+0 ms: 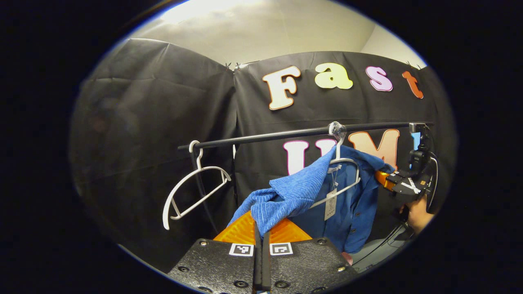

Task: Grasp the clothes on the hanger with both hands and then place them into the laundry hamper below.

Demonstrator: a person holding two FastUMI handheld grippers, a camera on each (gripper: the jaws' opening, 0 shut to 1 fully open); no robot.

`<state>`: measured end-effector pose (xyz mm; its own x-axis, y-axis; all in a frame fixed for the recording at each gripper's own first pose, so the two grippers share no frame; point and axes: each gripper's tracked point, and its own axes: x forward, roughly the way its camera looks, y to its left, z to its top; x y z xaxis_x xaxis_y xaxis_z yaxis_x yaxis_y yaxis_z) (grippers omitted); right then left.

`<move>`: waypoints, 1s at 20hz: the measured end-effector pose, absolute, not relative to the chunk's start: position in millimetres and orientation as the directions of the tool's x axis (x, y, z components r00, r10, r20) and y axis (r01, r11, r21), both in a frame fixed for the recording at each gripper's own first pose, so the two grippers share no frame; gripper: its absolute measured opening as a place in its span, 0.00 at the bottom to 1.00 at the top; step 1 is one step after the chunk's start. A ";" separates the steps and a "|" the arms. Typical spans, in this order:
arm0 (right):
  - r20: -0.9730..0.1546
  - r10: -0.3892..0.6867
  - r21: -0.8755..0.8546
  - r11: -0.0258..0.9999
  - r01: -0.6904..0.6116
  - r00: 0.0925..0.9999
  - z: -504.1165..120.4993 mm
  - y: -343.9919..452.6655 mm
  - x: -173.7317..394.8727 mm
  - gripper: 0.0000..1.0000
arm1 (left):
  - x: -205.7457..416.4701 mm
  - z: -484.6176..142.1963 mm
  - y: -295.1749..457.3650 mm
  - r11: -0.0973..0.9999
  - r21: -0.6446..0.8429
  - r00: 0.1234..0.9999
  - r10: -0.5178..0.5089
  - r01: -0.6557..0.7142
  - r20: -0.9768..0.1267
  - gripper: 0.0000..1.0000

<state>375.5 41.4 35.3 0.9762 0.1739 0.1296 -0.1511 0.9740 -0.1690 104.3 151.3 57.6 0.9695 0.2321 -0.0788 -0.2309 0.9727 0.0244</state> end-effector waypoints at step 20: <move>0.346 -0.043 -0.213 0.969 0.123 0.937 72.0 7.0 433.6 0.00 | 218.2 -24.0 206.3 0.994 -0.041 0.977 0.093 -0.103 -0.192 0.00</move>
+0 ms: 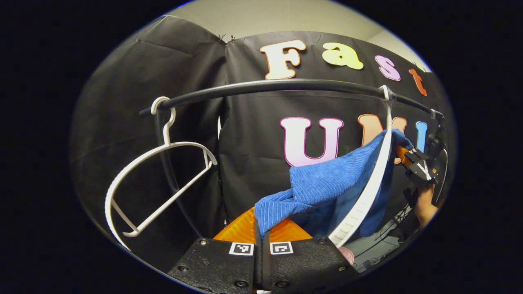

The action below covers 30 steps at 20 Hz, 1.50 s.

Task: Grasp the clothes on the hanger with both hands and then place them into the laundry hamper below.

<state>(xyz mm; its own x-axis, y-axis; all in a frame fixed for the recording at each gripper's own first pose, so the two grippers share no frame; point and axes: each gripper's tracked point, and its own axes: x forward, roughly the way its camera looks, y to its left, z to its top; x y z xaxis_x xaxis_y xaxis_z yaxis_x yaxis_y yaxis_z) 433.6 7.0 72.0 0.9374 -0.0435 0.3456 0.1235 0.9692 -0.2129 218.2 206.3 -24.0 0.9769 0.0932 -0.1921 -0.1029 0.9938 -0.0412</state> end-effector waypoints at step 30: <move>-0.158 -0.038 -0.238 0.971 -0.001 0.987 -145.0 -13.6 414.6 0.01 | 226.7 -147.0 188.3 0.983 -0.164 0.954 0.032 -0.085 -0.299 0.00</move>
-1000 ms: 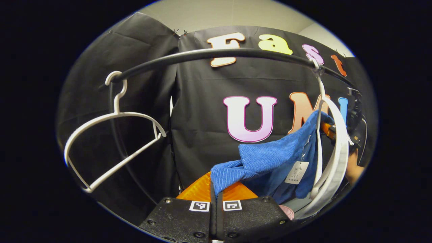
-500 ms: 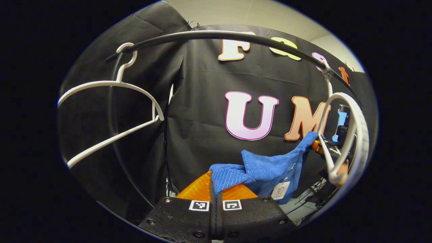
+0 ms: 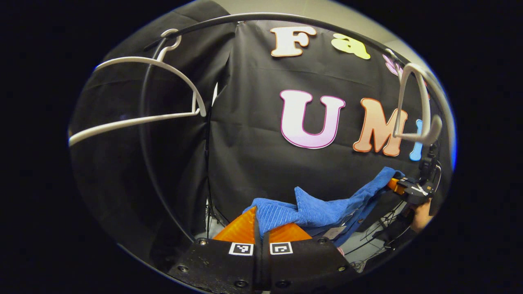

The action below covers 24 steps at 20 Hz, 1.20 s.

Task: Grasp the clothes on the hanger with both hands and then place them into the laundry hamper below.

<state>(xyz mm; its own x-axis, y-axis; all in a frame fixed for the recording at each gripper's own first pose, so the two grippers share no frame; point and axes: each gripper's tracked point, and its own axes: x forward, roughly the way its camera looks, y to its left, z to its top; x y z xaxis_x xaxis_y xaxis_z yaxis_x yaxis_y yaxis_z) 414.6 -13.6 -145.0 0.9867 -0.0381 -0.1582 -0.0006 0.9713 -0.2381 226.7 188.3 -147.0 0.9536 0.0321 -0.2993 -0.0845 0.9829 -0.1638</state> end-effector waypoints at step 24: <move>-0.261 0.024 -0.154 0.986 -0.066 0.965 -165.9 -5.1 263.9 0.01 | 142.1 -160.4 149.1 0.980 -0.151 0.948 0.077 -0.129 -0.308 0.01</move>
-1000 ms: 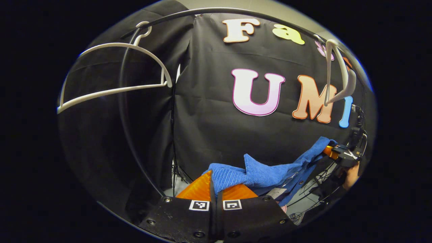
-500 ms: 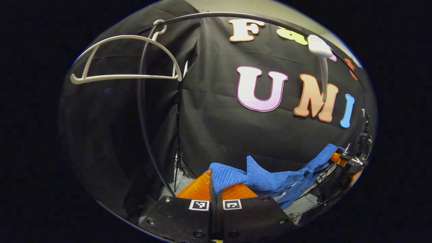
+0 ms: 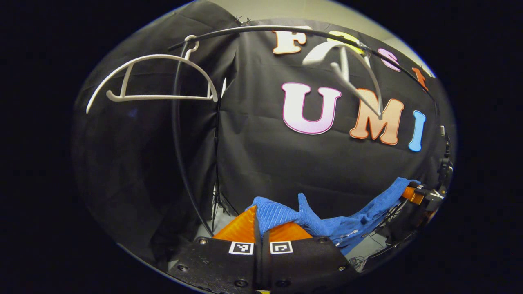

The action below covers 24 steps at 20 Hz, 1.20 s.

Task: Grasp the clothes on the hanger with both hands and then place them into the laundry hamper below.

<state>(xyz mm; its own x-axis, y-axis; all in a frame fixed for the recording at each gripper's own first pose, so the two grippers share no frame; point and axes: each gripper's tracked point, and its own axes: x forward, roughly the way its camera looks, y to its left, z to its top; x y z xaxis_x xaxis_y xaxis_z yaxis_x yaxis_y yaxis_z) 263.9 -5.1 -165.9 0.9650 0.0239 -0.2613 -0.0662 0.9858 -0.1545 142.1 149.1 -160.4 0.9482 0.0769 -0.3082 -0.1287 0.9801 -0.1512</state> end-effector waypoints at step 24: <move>-0.116 0.004 0.033 0.999 0.000 0.993 -28.0 -5.0 258.2 0.01 | 235.9 -62.0 -66.9 0.944 -0.162 0.947 -0.306 0.288 -0.096 0.00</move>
